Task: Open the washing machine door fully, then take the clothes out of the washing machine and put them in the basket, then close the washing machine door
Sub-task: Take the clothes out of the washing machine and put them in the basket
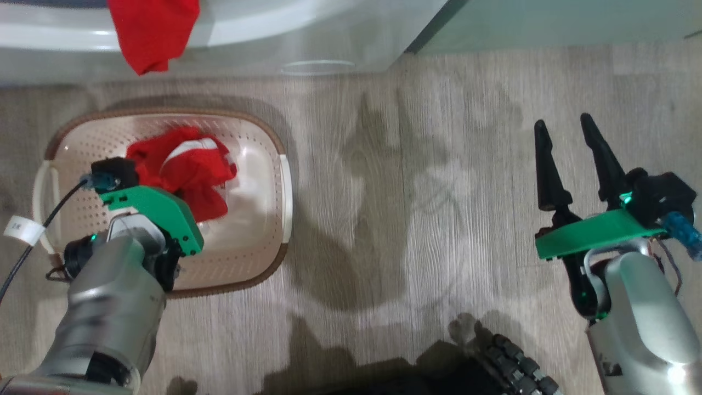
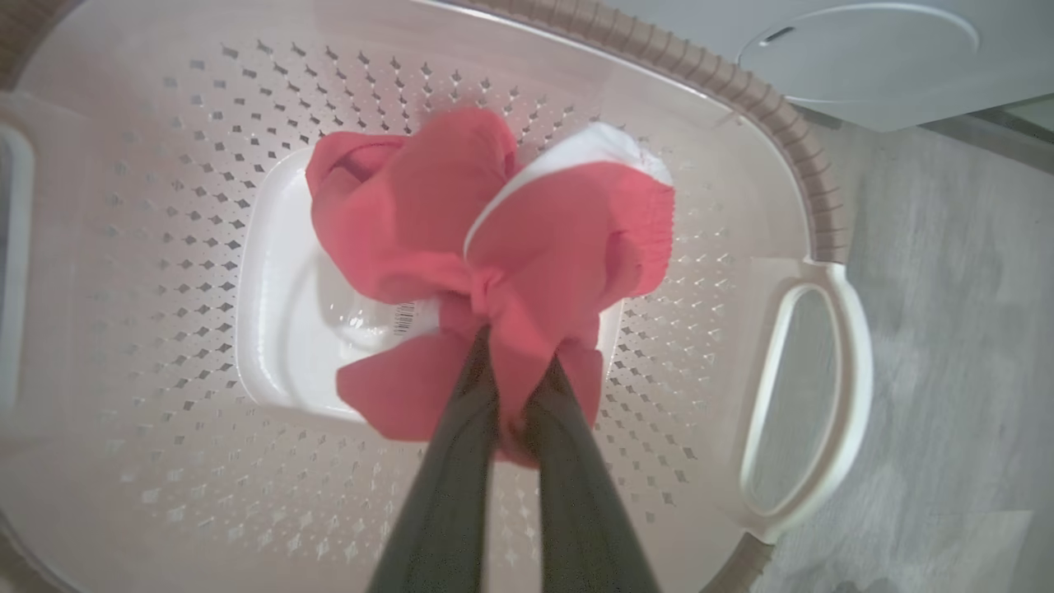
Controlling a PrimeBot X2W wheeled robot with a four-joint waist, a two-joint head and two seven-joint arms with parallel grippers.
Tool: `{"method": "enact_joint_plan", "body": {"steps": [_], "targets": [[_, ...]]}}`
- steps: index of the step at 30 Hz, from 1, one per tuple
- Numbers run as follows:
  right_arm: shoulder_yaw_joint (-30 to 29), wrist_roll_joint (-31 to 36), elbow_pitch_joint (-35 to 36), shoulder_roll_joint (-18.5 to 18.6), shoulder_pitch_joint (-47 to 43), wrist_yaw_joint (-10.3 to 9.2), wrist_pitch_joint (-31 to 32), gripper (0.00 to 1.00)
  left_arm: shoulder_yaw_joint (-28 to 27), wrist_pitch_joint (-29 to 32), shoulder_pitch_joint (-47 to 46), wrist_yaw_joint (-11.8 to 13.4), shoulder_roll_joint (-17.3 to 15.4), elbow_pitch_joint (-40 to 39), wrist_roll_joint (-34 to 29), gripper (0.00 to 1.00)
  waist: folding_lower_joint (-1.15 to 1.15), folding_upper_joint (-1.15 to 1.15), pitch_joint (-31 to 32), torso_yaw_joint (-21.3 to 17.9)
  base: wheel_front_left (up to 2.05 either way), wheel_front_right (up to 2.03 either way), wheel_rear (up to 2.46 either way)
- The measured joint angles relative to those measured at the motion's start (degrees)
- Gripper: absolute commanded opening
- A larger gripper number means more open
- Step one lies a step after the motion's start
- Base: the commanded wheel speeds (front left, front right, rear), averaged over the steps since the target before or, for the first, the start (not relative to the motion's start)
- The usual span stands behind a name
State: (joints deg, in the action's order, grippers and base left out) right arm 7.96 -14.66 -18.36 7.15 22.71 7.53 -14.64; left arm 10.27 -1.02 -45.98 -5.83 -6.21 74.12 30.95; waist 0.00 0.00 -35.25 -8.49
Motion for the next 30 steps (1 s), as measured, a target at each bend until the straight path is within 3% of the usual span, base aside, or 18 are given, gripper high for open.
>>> {"method": "enact_joint_plan", "body": {"steps": [4, 7, 8, 9, 18, 23, 30], "targets": [[-0.3, 0.1, 0.7, 0.0, 1.1, 0.0, 0.0, 1.0, 0.1, -0.1, -1.1, 2.3, 0.0, 0.0, -0.1, 0.0, 0.0, 0.0, -2.8, 0.0, 0.0, 0.0, 0.0], [-0.5, 0.1, 0.7, 0.0, 1.4, 0.0, 0.0, 1.0, -0.3, -2.5, -1.1, 2.3, 0.1, 0.2, 0.5, 0.0, 0.0, 0.0, -3.8, 0.0, 0.0, 0.0, 0.0], [-0.6, 0.1, 0.7, 0.0, 1.5, 0.0, 0.0, 1.0, -0.4, -3.3, -1.0, 2.6, 0.2, 0.2, 0.5, 0.88, 0.0, 0.0, -3.5, 0.0, 0.0, 0.0, 0.0], [-0.7, 0.1, 0.7, 0.0, 1.5, 0.0, 0.0, 1.0, -0.5, -4.0, -1.0, 2.9, 0.3, 0.2, 0.7, 1.0, 0.0, 0.0, -3.2, 0.1, 0.0, 0.0, 0.0], [-0.7, -0.3, -1.2, -0.3, -0.8, 0.0, 0.0, 1.0, -0.2, -10.9, 3.1, 0.2, 0.8, 0.3, 1.3, 1.0, 0.0, 0.0, 4.2, 0.9, 0.0, 0.0, 0.0], [0.4, -0.7, -2.5, -0.9, -2.3, 0.0, 0.0, 1.0, 0.5, -13.1, 4.9, -0.8, -0.7, -2.0, 0.6, 1.0, 0.0, 0.0, 9.8, 1.6, 0.0, 0.0, 0.0], [0.7, -2.1, -3.8, -1.8, -5.8, 0.0, 0.0, 1.0, -3.4, -13.4, 13.2, -1.2, -3.3, -18.4, -2.5, 1.0, 0.0, 0.0, 17.8, 2.4, 0.0, 0.0, 0.0]]}}
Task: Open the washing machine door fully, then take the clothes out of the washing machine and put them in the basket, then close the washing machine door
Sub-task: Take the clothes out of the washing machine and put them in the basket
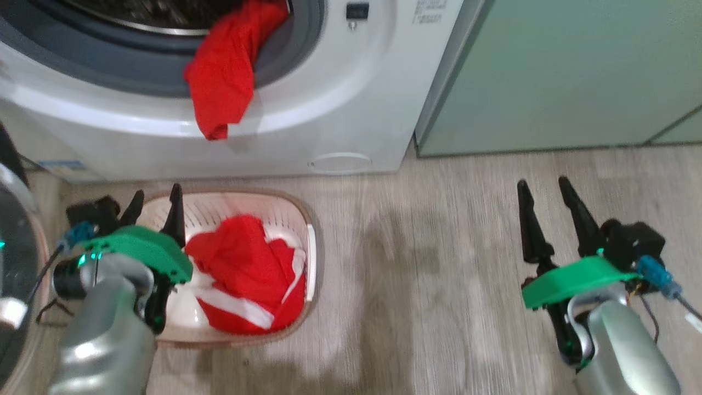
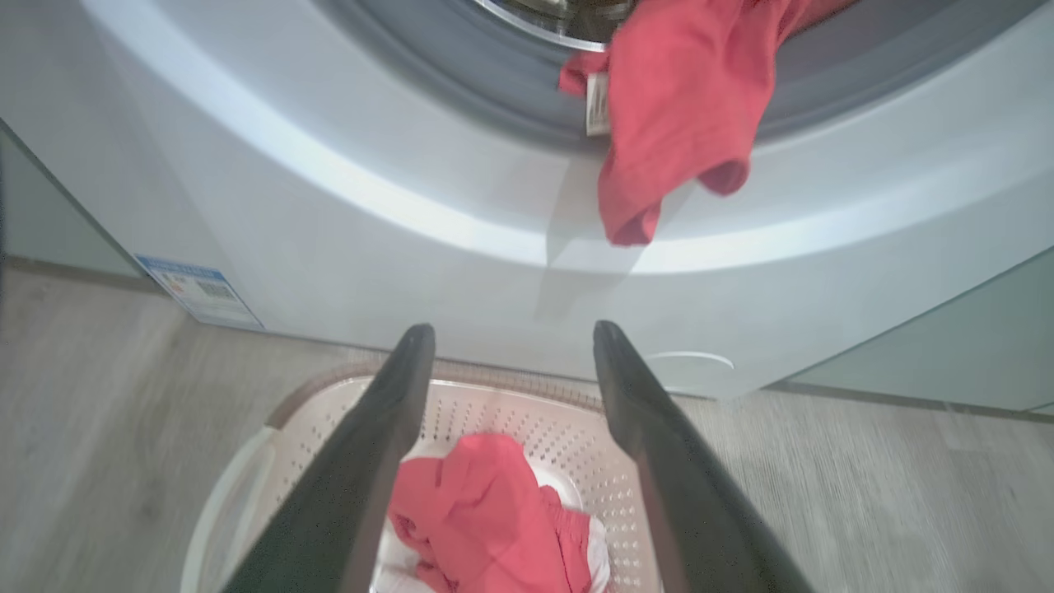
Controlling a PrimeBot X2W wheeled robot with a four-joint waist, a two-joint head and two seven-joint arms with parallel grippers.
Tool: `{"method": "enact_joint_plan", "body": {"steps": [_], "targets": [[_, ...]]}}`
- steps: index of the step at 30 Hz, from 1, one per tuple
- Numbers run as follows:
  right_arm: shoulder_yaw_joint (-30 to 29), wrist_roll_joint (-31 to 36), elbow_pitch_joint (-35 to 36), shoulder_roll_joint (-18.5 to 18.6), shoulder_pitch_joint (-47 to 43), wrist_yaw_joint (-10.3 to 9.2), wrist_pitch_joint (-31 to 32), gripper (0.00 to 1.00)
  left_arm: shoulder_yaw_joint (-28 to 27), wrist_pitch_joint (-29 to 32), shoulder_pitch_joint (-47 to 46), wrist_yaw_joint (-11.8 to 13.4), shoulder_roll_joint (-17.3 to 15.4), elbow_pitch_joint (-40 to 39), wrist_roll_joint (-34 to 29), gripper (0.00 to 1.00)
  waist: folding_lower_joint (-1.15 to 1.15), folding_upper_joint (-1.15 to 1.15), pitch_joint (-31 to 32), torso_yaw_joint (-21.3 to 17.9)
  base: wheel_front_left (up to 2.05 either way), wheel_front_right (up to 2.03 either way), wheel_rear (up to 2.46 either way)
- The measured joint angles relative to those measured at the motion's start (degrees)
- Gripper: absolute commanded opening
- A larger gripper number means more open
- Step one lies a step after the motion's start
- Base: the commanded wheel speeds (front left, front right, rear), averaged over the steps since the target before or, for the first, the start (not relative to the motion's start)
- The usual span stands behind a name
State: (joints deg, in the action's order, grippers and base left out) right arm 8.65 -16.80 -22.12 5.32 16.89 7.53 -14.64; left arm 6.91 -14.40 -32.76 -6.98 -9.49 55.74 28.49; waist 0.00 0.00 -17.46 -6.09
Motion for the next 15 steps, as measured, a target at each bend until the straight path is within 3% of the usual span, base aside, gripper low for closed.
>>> {"method": "enact_joint_plan", "body": {"steps": [8, 15], "targets": [[1.1, 0.0, -0.9, -0.7, -4.7, 0.0, 0.0, 1.0, -8.2, -0.1, 14.4, 1.4, -0.2, -16.3, -6.5, 1.0, 0.0, 0.0, 8.2, 0.2, 0.0, 0.0, 0.0], [0.3, 0.1, -1.4, -0.8, -8.2, 0.0, 0.0, 1.0, -13.7, -0.1, 24.0, 1.6, 1.6, -24.8, -9.3, 1.0, 0.0, 0.0, 14.0, 0.0, 0.0, 0.0, 0.0]]}}
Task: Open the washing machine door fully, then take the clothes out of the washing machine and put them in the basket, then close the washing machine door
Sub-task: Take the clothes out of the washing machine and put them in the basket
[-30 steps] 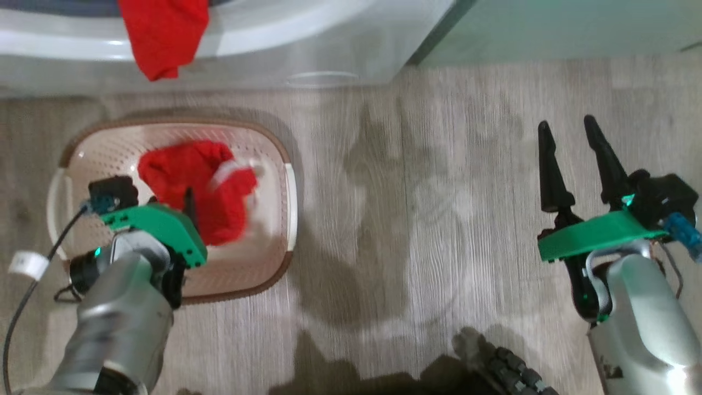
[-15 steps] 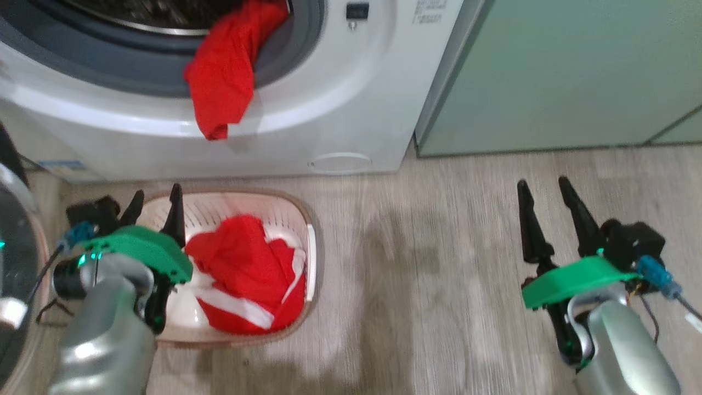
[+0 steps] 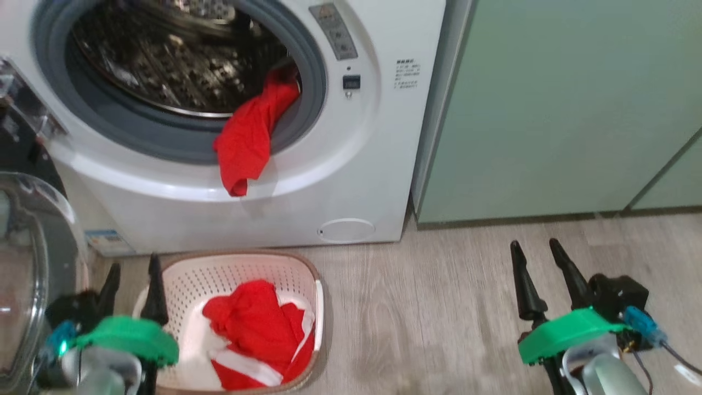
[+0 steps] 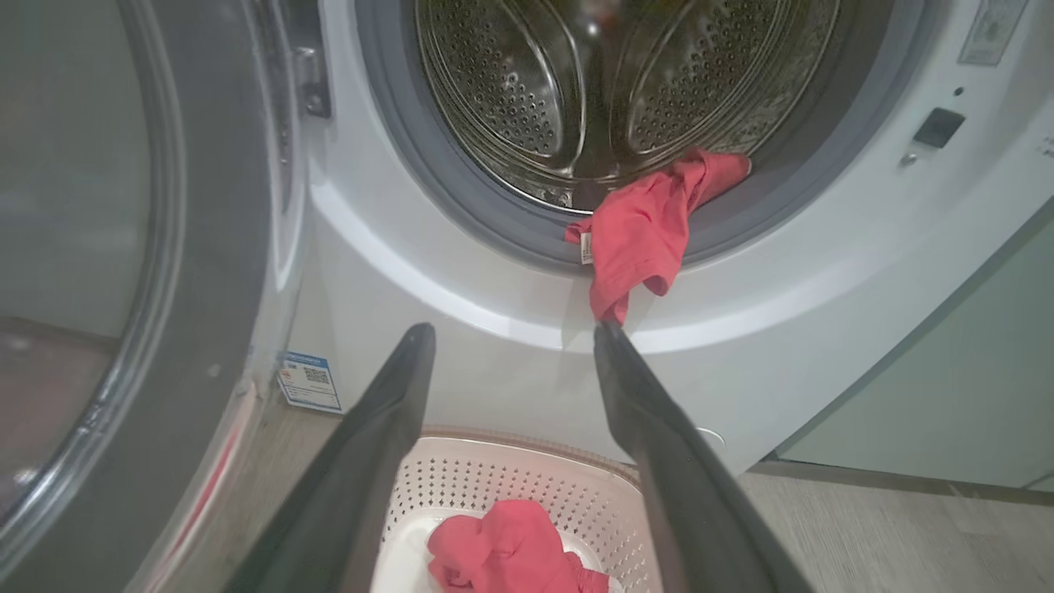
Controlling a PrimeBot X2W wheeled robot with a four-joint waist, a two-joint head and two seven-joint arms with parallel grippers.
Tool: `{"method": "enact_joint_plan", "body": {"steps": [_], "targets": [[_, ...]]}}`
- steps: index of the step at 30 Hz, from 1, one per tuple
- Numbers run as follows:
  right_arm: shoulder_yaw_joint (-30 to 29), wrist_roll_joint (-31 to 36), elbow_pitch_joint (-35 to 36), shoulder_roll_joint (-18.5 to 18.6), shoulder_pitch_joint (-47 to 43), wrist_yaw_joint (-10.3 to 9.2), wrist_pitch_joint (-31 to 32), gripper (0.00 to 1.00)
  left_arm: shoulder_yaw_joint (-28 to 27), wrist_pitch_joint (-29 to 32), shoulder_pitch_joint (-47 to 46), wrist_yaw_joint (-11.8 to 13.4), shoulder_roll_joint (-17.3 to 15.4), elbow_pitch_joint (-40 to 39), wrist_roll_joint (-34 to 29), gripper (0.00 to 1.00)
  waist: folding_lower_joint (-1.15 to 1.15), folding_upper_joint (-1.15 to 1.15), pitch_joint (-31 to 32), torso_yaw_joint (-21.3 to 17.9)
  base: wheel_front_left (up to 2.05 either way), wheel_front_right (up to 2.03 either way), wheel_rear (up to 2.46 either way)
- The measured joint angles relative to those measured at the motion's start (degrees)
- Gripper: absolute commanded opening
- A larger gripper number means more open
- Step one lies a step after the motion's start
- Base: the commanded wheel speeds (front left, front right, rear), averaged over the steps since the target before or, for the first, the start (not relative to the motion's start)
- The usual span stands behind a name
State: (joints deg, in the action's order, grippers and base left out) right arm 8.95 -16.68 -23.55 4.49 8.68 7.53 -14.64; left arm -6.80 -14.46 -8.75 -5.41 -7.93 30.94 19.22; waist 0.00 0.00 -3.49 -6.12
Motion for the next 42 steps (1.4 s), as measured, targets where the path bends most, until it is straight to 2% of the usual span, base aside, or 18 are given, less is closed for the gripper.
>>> {"method": "enact_joint_plan", "body": {"steps": [6, 31, 37, 42], "targets": [[-0.9, 0.1, -0.3, -0.6, -2.1, 0.0, 0.0, 1.0, -1.8, 0.0, 5.4, 0.0, 1.0, -1.3, -1.7, 1.0, 0.0, 0.0, 3.4, -0.2, 0.0, 0.0, 0.0], [-1.3, 0.9, -0.3, -0.7, -2.1, 0.0, 0.0, 1.0, -2.4, 0.0, 4.2, -1.2, 2.1, -0.3, -4.2, 1.0, 0.0, 0.0, 3.6, 0.1, 0.0, 0.0, 0.0], [-1.3, 0.9, -0.3, -0.7, -2.1, 0.0, 0.0, 1.0, -0.8, 1.3, 0.1, -1.7, 1.8, 3.4, -4.0, 1.0, 0.0, 0.0, 2.9, 0.2, 0.0, 0.0, 0.0], [-0.8, 0.9, -0.4, -0.7, -2.0, 0.0, 0.0, 1.0, 1.2, 7.6, -7.3, -1.7, 1.0, 6.1, -2.5, 1.0, 0.0, 0.0, 1.2, -0.4, 0.0, 0.0, 0.0]]}}
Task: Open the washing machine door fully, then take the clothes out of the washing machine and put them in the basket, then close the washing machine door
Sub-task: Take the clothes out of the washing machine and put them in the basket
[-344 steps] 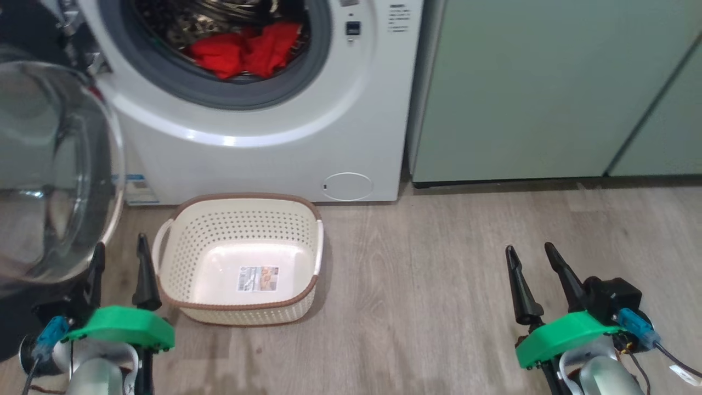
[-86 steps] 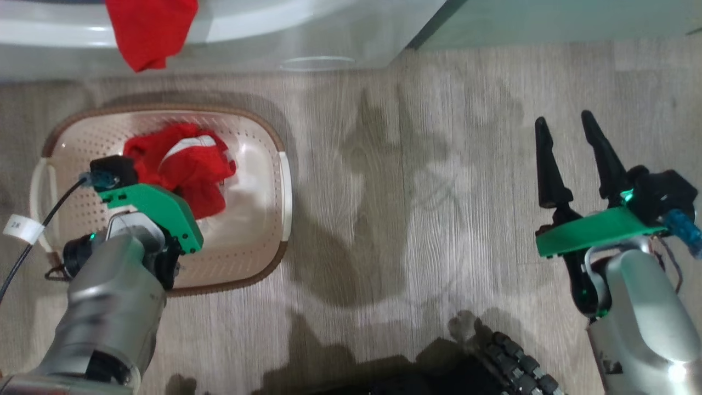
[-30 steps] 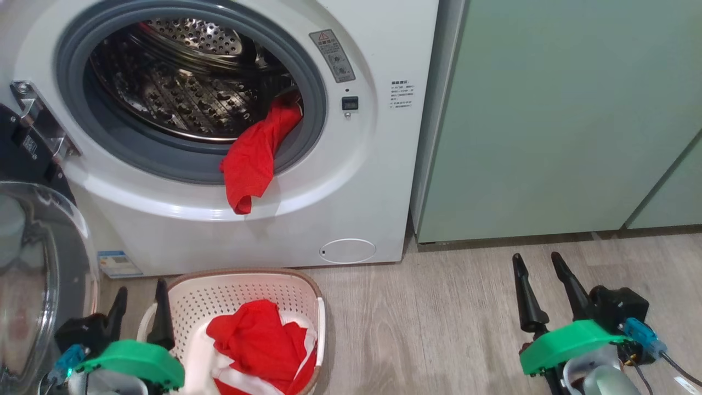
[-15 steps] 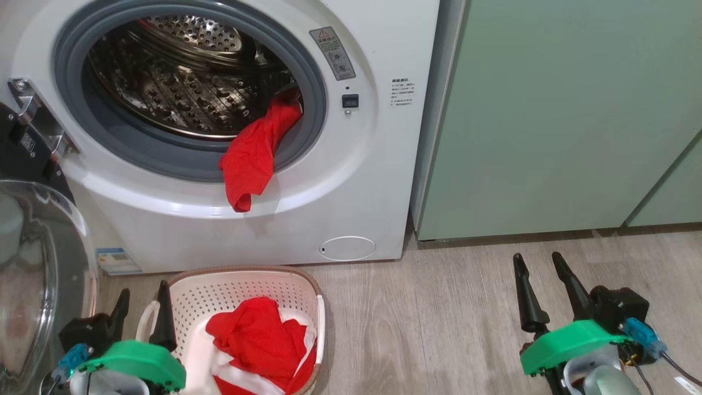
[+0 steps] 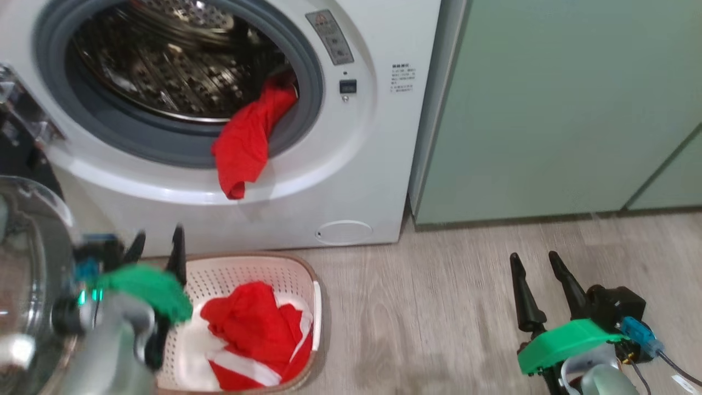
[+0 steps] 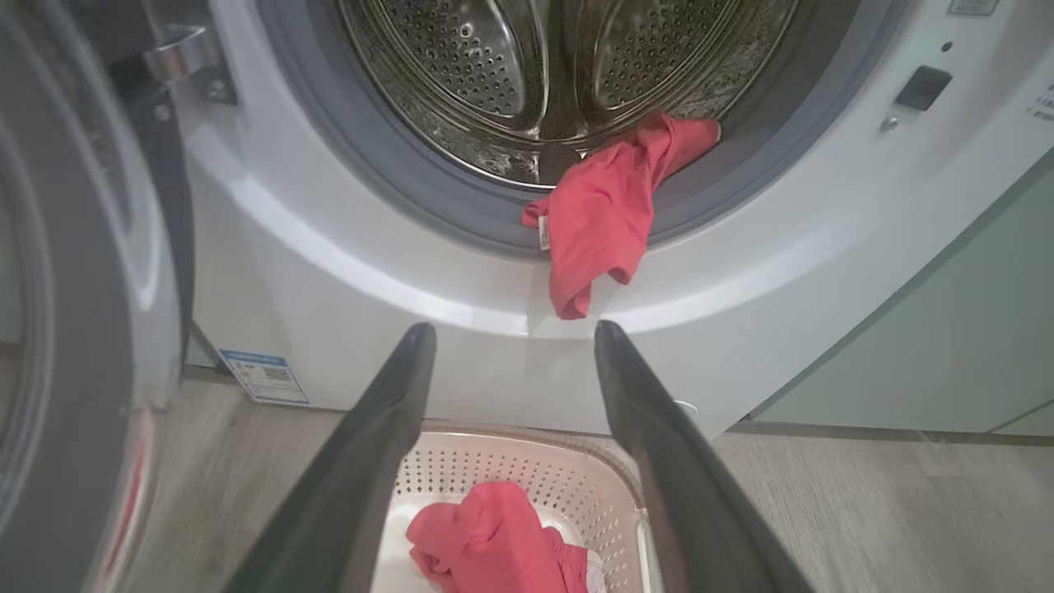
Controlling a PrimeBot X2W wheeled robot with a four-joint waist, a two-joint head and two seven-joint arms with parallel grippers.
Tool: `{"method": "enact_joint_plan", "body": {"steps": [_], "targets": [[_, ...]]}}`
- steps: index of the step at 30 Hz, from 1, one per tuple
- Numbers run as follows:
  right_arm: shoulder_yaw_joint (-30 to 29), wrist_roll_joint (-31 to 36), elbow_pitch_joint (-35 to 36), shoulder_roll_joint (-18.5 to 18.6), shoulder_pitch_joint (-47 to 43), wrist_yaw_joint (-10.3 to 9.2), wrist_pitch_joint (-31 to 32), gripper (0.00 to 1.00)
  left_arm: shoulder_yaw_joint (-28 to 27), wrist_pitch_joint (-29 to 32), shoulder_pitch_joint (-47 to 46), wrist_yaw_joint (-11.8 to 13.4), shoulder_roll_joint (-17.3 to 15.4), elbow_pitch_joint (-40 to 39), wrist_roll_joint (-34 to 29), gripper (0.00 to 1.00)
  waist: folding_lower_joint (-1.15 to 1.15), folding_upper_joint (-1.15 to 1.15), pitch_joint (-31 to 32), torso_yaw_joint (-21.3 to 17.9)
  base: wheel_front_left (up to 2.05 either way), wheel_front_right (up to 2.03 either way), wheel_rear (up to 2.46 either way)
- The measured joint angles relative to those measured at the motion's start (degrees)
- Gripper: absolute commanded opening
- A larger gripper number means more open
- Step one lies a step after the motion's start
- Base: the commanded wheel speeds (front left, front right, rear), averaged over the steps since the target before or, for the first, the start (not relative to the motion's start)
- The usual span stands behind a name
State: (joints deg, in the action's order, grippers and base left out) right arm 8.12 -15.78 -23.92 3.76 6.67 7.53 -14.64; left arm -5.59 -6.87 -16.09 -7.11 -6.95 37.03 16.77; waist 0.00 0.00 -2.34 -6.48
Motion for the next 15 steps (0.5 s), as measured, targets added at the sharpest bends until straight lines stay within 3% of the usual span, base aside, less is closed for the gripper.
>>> {"method": "enact_joint_plan", "body": {"steps": [9, 15], "targets": [[0.1, 0.0, 0.3, 0.0, 4.1, 0.0, 0.0, 1.0, 4.1, 18.1, -19.6, 0.0, -1.1, 4.8, 4.0, 1.0, 0.0, 0.0, -7.6, -1.9, 0.0, 0.0, 0.0], [-0.1, 0.0, 1.2, 0.0, 7.8, 0.0, 0.0, 1.0, 6.4, 24.2, -34.6, 0.0, -3.4, 9.7, 4.4, 1.0, 0.0, 0.0, -15.0, -4.2, 0.0, 0.0, 0.0]]}}
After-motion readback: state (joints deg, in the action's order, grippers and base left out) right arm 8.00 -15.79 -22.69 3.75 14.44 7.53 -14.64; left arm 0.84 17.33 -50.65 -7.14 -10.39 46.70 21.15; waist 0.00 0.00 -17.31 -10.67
